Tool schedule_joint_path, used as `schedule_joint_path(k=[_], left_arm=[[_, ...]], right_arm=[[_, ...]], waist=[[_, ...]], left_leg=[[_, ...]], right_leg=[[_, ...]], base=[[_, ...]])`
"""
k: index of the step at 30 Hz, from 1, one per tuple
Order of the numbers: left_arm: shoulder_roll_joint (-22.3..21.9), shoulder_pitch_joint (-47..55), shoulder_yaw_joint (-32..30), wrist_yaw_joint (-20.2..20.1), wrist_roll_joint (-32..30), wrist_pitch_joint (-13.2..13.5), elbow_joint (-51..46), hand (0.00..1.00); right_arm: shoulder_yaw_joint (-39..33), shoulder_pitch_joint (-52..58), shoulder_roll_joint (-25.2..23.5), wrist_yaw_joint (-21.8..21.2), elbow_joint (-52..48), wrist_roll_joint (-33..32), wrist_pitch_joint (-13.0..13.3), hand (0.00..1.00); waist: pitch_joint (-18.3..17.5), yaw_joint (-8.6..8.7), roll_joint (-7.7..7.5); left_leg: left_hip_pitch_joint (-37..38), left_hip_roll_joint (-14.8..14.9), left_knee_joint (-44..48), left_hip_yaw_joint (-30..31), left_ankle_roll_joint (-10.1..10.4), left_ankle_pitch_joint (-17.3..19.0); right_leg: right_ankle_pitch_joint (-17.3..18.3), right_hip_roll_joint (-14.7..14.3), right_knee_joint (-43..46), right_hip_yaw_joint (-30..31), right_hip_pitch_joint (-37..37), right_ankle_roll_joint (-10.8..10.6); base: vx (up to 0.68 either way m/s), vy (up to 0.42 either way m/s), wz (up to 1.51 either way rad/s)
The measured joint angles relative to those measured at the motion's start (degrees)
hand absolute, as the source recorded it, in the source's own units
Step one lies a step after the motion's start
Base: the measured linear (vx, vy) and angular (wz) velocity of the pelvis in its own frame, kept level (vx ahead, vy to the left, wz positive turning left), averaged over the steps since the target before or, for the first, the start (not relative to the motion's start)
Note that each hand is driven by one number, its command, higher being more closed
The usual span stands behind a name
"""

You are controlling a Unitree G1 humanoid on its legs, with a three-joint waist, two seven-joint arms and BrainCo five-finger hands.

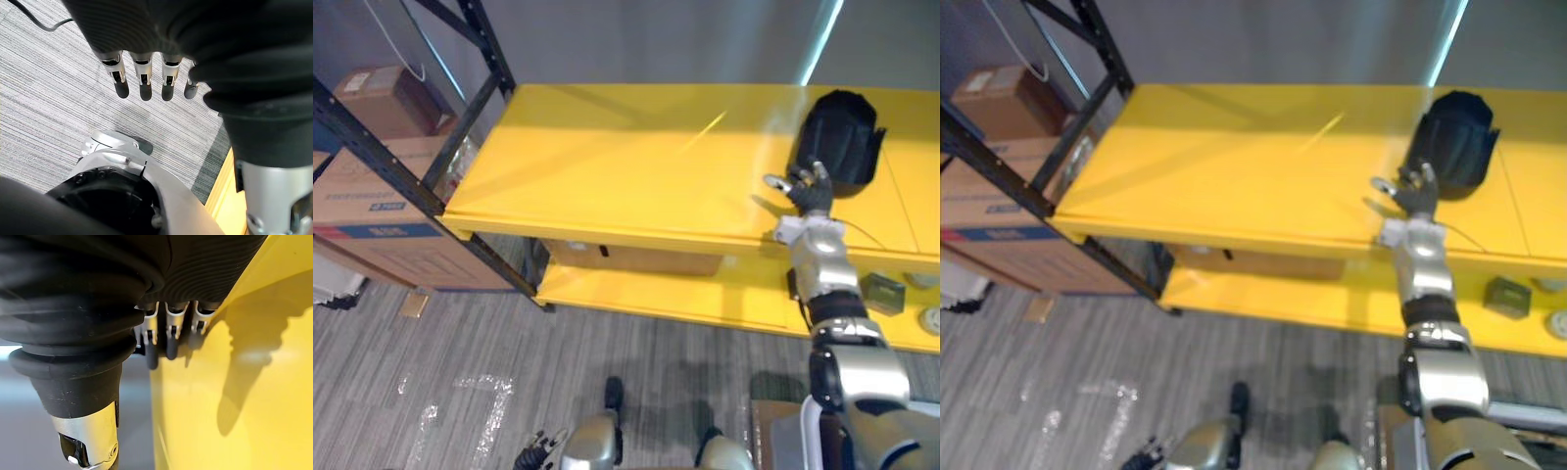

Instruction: Walk over and take plastic housings, then place them on the shelf

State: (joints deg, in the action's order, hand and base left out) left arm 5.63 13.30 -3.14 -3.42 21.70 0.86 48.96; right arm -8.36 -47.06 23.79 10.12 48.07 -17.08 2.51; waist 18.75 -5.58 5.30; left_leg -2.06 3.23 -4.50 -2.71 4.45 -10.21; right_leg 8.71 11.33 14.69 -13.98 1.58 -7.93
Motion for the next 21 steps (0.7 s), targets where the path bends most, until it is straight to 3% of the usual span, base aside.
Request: schedule_joint_path(k=[18,21], left_arm=[[0.0,-0.7,-0.1,0.1,0.3,0.2,0.7,0.00],[0.0,-0.7,-0.1,0.4,0.4,0.3,0.7,0.00]], right_arm=[[-0.6,-0.8,0.0,1.6,-0.4,1.2,1.2,0.00],[-1.1,-0.2,0.0,-0.7,-0.9,2.2,2.0,0.00]], waist=[[2.0,0.00,-1.05],[2.0,-0.02,-1.13]], left_leg=[[0.0,0.6,0.0,-0.8,0.3,0.2],[0.0,0.6,0.0,-0.9,0.3,0.2]], right_leg=[[0.5,-0.4,0.8,0.8,-1.0,0.3],[0.5,-0.4,0.7,0.9,-1.0,0.3]], base=[[0.00,-0.002,-0.01],[0.00,-0.002,-0.01]])
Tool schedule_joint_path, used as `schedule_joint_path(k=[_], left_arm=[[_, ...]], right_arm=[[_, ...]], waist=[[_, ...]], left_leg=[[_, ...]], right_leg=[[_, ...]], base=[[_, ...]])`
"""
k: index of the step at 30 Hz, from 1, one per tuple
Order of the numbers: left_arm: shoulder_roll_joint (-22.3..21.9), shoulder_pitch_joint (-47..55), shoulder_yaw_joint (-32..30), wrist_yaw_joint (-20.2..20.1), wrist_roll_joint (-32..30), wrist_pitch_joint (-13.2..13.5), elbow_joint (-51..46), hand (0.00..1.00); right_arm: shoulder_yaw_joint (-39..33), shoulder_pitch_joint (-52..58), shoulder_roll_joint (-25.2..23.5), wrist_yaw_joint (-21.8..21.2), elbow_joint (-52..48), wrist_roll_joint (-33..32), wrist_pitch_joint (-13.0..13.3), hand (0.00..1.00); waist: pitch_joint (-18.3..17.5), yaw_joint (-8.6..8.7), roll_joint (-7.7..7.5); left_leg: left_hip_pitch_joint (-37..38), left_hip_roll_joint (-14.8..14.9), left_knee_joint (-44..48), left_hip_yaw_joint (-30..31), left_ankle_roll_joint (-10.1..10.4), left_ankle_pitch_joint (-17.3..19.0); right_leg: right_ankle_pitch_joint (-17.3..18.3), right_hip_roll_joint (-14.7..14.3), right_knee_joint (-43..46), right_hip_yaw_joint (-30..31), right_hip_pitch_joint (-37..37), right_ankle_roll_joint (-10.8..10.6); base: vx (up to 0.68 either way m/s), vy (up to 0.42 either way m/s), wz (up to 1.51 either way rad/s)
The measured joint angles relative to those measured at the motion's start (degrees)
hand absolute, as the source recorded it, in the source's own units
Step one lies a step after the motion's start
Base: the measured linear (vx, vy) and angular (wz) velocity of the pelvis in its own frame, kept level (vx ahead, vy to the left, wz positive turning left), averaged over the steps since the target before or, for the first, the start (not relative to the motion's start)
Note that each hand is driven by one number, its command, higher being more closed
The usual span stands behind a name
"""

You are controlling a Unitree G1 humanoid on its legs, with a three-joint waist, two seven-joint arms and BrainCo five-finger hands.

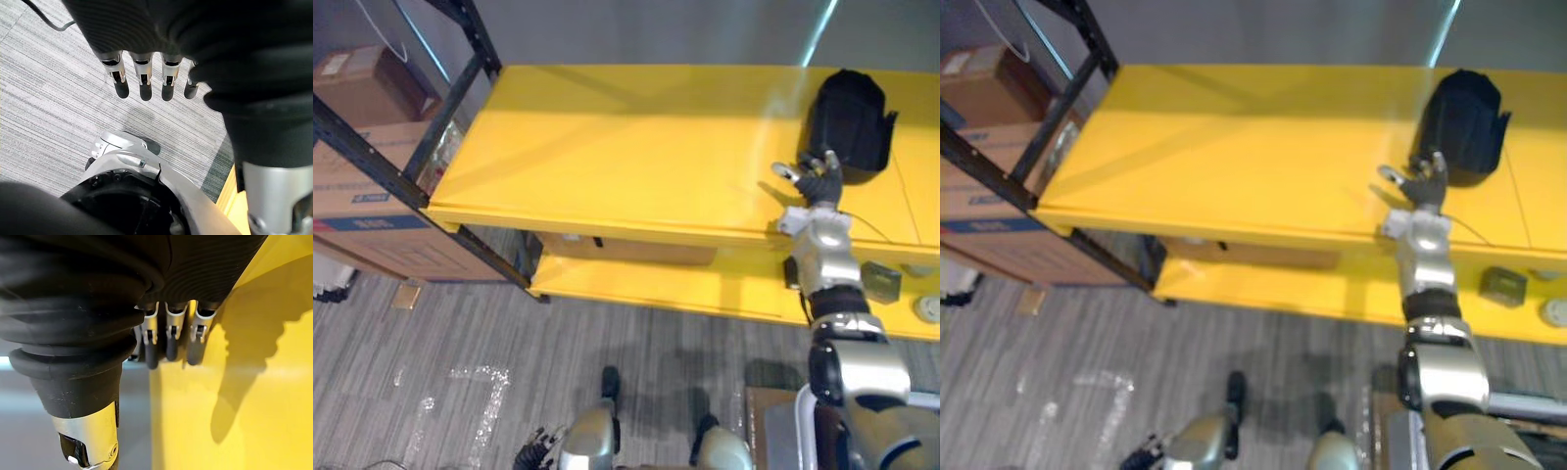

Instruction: Walk over and take plastic housings, then place them on the shelf

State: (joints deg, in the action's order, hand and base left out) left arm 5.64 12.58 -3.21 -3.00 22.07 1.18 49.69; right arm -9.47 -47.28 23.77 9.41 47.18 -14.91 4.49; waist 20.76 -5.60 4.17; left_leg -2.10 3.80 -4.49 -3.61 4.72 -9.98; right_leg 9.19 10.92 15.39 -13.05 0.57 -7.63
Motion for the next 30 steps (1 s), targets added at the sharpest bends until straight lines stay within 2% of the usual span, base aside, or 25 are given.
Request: schedule_joint_path(k=[2,4,5,6,8,9,13,15,17,22,24,27,30], left_arm=[[0.0,0.0,-0.1,0.0,0.0,0.0,0.0,0.00],[0.1,-0.2,-0.2,-0.1,0.0,-0.1,0.0,0.00],[0.1,-0.4,-0.3,-0.3,0.0,-0.1,-0.1,0.00],[0.1,-0.4,-0.5,-0.5,-0.1,-0.2,-0.1,0.00],[0.3,-0.6,-0.6,-0.5,-0.1,-0.4,-0.2,0.00],[0.3,-0.6,-0.7,-0.5,-0.2,-0.4,-0.2,0.00],[0.7,-0.6,-1.0,-0.9,-0.6,-0.6,-0.3,0.00],[0.7,-0.6,-1.5,-1.0,-0.6,-1.4,-1.1,0.00],[0.7,-0.6,-1.8,-1.2,-0.6,-1.4,-1.6,0.00],[0.7,-0.8,-2.0,-1.2,-0.6,-1.3,-1.6,0.00],[0.5,-1.3,-1.6,-1.2,-0.6,-1.1,-1.8,0.00],[-0.2,-1.9,-0.5,-1.1,-0.5,-0.3,-1.8,0.00],[-1.0,-2.0,-0.4,-0.9,0.1,-0.2,-1.9,0.00]], right_arm=[[0.0,0.9,0.0,-4.5,-1.3,-0.1,0.4,0.00],[0.9,1.8,0.3,-11.4,-2.8,-0.2,1.1,0.00],[2.4,2.2,0.9,-15.4,-3.4,-0.8,1.1,0.00],[3.0,2.2,1.1,-17.2,-3.5,-1.4,1.2,0.00],[5.5,2.2,1.4,-23.6,-4.1,-2.8,1.3,0.00],[6.1,2.2,1.4,-25.0,-4.1,-2.9,1.4,0.00],[10.9,2.3,1.5,-36.9,-6.4,-5.3,0.8,0.00],[12.4,2.6,1.5,-39.6,-8.1,-5.3,0.2,0.00],[12.9,2.7,1.5,-38.6,-8.4,-4.9,0.2,0.00],[11.2,0.6,0.9,-27.0,-4.9,-4.6,0.1,0.00],[8.8,-2.6,0.7,-22.7,-1.1,-4.6,0.1,0.00],[5.7,-7.2,0.1,-16.4,1.1,-4.5,0.1,0.00],[4.3,-9.1,-1.5,-11.4,1.0,-4.5,0.2,0.00]], waist=[[0.0,0.04,-0.07],[0.2,0.26,-0.26],[0.3,0.29,-0.51],[0.4,0.30,-0.64],[0.7,0.27,-1.11],[0.7,0.24,-1.16],[0.8,0.14,-1.35],[0.9,0.14,-1.59],[1.1,-0.05,-1.87],[1.4,-0.22,-2.07],[2.2,-0.30,-1.36],[3.9,-0.42,0.61],[4.6,-0.77,1.88]], left_leg=[[0.0,0.0,0.0,0.0,0.0,0.0],[0.0,0.1,0.0,-0.1,0.0,0.1],[0.0,0.2,0.0,-0.1,0.0,0.1],[0.0,0.2,0.0,-0.1,0.1,0.1],[0.0,0.3,0.0,-0.1,0.1,0.1],[0.0,0.3,0.0,0.0,0.1,0.1],[-0.1,0.4,0.0,0.3,0.2,0.3],[-0.1,0.5,0.0,0.7,0.2,0.3],[0.0,0.6,0.3,0.8,0.3,0.3],[-0.7,0.6,1.1,1.0,0.4,0.6],[-1.6,0.7,2.7,1.3,0.3,1.1],[-2.9,0.8,4.8,1.6,0.3,1.8],[-4.2,0.4,4.9,1.7,0.4,2.2]], right_leg=[[0.0,0.0,-0.1,0.0,0.0,0.0],[0.0,-0.1,-0.1,0.1,0.0,0.0],[0.0,-0.2,-0.1,0.1,0.0,0.0],[0.0,-0.2,-0.1,0.1,0.0,0.0],[0.0,-0.4,-0.3,0.0,0.2,0.1],[-0.1,-0.4,-0.4,-0.1,0.3,0.1],[-0.2,-0.5,-1.2,-0.7,0.7,0.2],[-0.3,-0.7,-1.6,-1.0,1.3,0.2],[-0.3,-0.8,-1.9,-1.1,1.6,0.2],[-0.6,-1.0,-2.2,-1.3,1.7,0.3],[-1.1,-1.1,-2.2,-1.5,1.8,0.3],[-1.2,-1.0,-1.4,-1.6,1.3,0.4],[0.7,0.1,2.1,-2.1,-1.4,0.4]], base=[[0.00,0.000,0.00],[0.00,0.000,0.00],[0.00,0.000,0.00],[0.00,0.000,0.00],[0.00,0.000,0.00],[0.00,0.000,0.05],[0.00,0.000,0.03],[0.04,-0.016,0.08],[0.02,-0.013,0.06],[0.00,0.000,0.01],[-0.03,0.004,0.04],[-0.08,0.021,0.03],[-0.09,0.014,0.08]])
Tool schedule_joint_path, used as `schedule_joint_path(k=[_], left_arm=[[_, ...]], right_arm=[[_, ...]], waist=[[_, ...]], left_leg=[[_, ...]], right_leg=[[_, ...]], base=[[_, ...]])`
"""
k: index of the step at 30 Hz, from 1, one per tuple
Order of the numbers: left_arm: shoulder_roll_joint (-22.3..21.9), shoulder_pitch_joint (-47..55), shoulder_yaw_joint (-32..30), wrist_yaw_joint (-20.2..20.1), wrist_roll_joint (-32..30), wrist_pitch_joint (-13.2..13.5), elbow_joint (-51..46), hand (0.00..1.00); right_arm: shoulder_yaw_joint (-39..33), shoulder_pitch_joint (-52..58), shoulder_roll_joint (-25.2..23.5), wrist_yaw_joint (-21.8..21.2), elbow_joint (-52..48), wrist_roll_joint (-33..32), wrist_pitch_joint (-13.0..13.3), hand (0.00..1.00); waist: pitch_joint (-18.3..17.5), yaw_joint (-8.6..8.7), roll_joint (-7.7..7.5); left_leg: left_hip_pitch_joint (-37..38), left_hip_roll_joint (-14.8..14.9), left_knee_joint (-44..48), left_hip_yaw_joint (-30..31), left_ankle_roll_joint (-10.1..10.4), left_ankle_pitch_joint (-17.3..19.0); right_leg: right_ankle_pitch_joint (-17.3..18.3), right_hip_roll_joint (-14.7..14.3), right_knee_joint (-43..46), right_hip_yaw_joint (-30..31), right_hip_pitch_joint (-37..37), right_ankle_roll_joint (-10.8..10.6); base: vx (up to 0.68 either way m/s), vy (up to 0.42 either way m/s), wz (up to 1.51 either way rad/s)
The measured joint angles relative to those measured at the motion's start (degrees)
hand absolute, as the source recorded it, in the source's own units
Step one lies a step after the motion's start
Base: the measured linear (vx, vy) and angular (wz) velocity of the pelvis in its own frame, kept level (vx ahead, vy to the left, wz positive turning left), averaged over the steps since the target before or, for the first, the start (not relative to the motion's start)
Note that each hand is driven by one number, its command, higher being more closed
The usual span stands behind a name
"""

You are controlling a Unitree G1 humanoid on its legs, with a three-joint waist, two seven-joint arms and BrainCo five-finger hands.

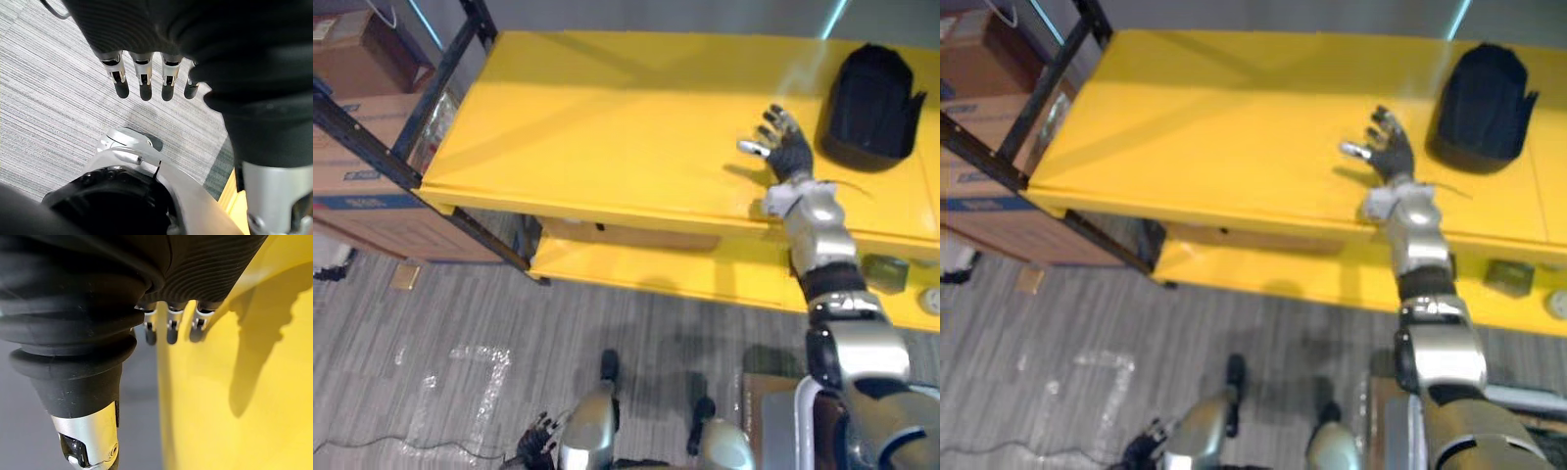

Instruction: Walk over and take plastic housings, then place them on the shelf

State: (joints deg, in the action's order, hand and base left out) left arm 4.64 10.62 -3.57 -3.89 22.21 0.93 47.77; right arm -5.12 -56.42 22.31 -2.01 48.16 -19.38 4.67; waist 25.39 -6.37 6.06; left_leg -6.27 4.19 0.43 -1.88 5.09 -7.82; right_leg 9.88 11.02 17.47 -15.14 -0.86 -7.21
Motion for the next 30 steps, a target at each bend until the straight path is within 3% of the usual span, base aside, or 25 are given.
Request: schedule_joint_path(k=[4,10,13,22,30], left_arm=[[-0.4,0.0,0.4,0.3,0.4,-0.1,-0.1,0.00],[-0.5,0.0,0.4,0.1,0.5,-0.1,-0.1,0.00],[-0.5,0.0,0.4,0.0,0.5,0.0,-0.1,0.00],[-0.5,-0.1,1.1,-0.1,2.5,1.2,-0.1,0.00],[-0.4,-0.5,1.7,0.0,2.6,1.6,-0.1,0.00]], right_arm=[[-2.1,-1.3,-0.2,5.6,-2.4,-0.1,0.0,0.00],[-2.4,-3.5,-0.1,7.4,-4.5,-0.6,-1.1,0.00],[-3.5,-3.9,0.0,8.7,-4.8,-0.6,-1.1,0.00],[-6.9,-5.1,0.6,19.4,-4.8,-0.1,-1.1,0.00],[-7.2,-5.6,0.6,23.1,-4.8,-0.1,-1.1,0.00]], waist=[[0.1,-0.79,0.30],[0.1,-1.01,0.30],[0.1,-0.96,0.30],[0.0,-0.91,0.46],[-0.2,-0.82,0.81]], left_leg=[[-1.9,-1.5,0.1,-0.2,0.2,-0.2],[-3.1,-2.3,0.1,-0.3,0.2,-1.1],[-3.1,-2.4,0.1,-0.4,0.2,-1.1],[-3.1,-2.4,0.4,-1.1,0.2,-0.9],[-3.9,-2.1,1.7,-1.8,0.1,-0.3]], right_leg=[[3.9,2.8,7.3,0.0,-4.6,-0.1],[6.5,4.4,12.2,0.2,-7.9,0.2],[7.1,5.0,13.2,-0.3,-8.2,0.2],[7.3,5.1,13.3,-0.1,-8.3,0.2],[7.0,4.9,13.4,0.9,-9.2,0.2]], base=[[-0.02,-0.017,0.15],[0.05,-0.053,0.06],[0.05,-0.046,0.02],[0.00,0.000,0.00],[-0.02,-0.009,-0.06]])
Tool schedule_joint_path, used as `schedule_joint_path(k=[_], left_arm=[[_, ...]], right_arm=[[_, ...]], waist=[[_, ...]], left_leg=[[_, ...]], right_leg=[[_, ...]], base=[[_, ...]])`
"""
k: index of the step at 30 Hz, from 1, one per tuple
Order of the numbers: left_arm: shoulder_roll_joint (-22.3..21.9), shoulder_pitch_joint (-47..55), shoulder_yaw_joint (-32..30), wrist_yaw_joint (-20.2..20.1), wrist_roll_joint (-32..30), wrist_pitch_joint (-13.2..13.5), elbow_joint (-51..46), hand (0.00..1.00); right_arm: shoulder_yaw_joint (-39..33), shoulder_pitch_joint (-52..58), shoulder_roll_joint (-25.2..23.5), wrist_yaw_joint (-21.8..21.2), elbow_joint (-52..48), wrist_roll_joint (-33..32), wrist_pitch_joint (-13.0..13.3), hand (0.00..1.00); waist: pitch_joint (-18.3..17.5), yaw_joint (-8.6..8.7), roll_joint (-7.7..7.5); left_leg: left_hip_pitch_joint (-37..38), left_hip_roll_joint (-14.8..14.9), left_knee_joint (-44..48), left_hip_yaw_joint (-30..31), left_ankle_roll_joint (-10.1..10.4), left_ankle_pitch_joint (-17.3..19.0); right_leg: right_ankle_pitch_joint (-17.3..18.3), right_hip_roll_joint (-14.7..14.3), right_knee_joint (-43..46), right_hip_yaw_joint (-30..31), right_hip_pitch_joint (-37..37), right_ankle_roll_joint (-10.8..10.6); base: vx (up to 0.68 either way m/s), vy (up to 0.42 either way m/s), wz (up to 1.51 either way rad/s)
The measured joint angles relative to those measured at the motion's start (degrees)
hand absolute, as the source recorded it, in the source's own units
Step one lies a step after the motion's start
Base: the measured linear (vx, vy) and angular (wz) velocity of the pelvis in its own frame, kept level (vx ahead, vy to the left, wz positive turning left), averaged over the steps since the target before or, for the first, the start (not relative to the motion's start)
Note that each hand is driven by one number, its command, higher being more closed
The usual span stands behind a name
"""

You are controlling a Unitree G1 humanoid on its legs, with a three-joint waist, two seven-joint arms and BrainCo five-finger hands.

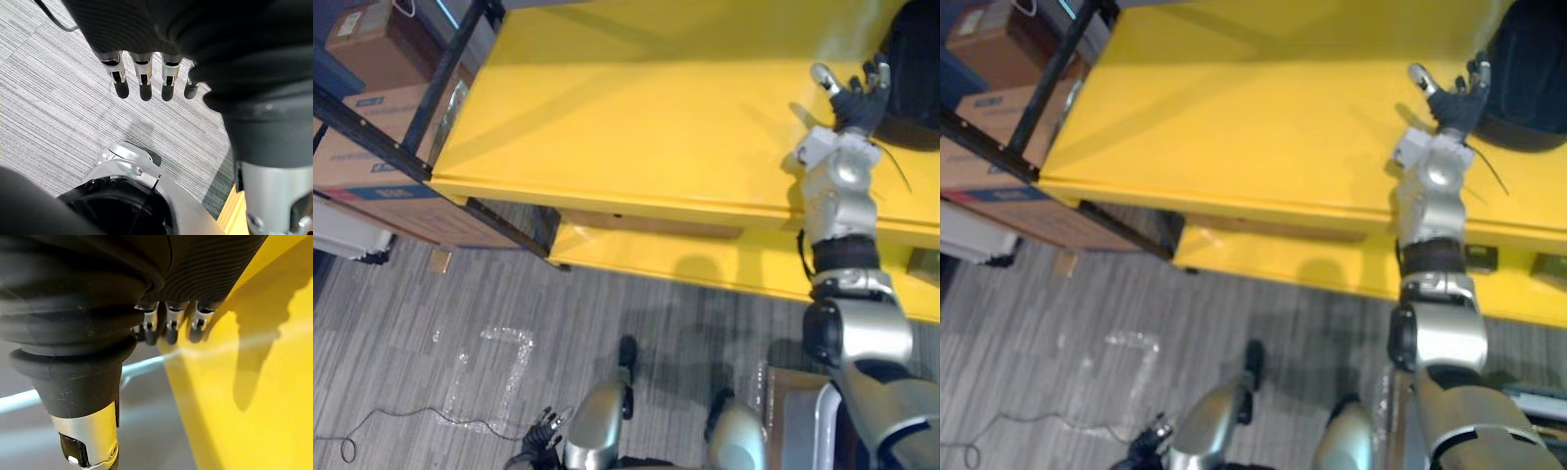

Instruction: Walk over and take plastic housings, then place them on the shelf

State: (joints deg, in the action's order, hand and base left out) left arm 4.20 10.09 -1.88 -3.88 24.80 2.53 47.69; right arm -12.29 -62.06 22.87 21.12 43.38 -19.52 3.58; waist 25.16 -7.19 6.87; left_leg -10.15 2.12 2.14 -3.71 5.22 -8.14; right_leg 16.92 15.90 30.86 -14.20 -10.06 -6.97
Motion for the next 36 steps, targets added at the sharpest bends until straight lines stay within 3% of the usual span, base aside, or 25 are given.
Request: schedule_joint_path(k=[9,16,27,36], left_arm=[[0.2,-0.4,0.3,0.0,0.0,0.0,0.1,0.00],[0.2,-1.2,0.3,0.0,-0.1,0.0,0.1,0.00],[0.3,-1.8,0.3,0.5,-0.1,0.0,0.2,0.00],[0.4,-2.3,0.2,0.5,0.0,0.0,0.5,0.00]], right_arm=[[0.0,0.1,0.3,-2.4,0.0,0.0,0.0,0.00],[0.9,1.1,1.0,-8.7,0.3,0.4,-1.0,0.00],[1.1,2.7,2.3,-7.4,2.4,1.1,-2.8,0.00],[0.2,2.9,2.3,-4.9,2.4,1.1,-4.4,0.00]], waist=[[-0.1,0.17,0.18],[-0.2,0.18,0.25],[-0.2,0.12,0.13],[-0.6,-0.06,-0.48]], left_leg=[[0.2,0.9,0.0,-0.1,0.0,0.0],[0.3,1.9,0.0,-0.7,-0.1,0.0],[1.2,3.0,-0.5,-1.5,-0.1,0.0],[1.3,3.0,-1.8,-1.7,0.1,-0.6]], right_leg=[[-1.6,-1.3,-2.6,0.0,1.2,0.0],[-4.4,-3.0,-6.6,0.3,2.6,0.0],[-7.0,-4.7,-10.5,0.4,4.7,0.0],[-6.9,-4.6,-10.0,0.4,4.0,0.2]], base=[[0.00,-0.002,-0.02],[-0.02,0.021,-0.06],[-0.01,0.002,-0.04],[0.00,0.000,0.00]])
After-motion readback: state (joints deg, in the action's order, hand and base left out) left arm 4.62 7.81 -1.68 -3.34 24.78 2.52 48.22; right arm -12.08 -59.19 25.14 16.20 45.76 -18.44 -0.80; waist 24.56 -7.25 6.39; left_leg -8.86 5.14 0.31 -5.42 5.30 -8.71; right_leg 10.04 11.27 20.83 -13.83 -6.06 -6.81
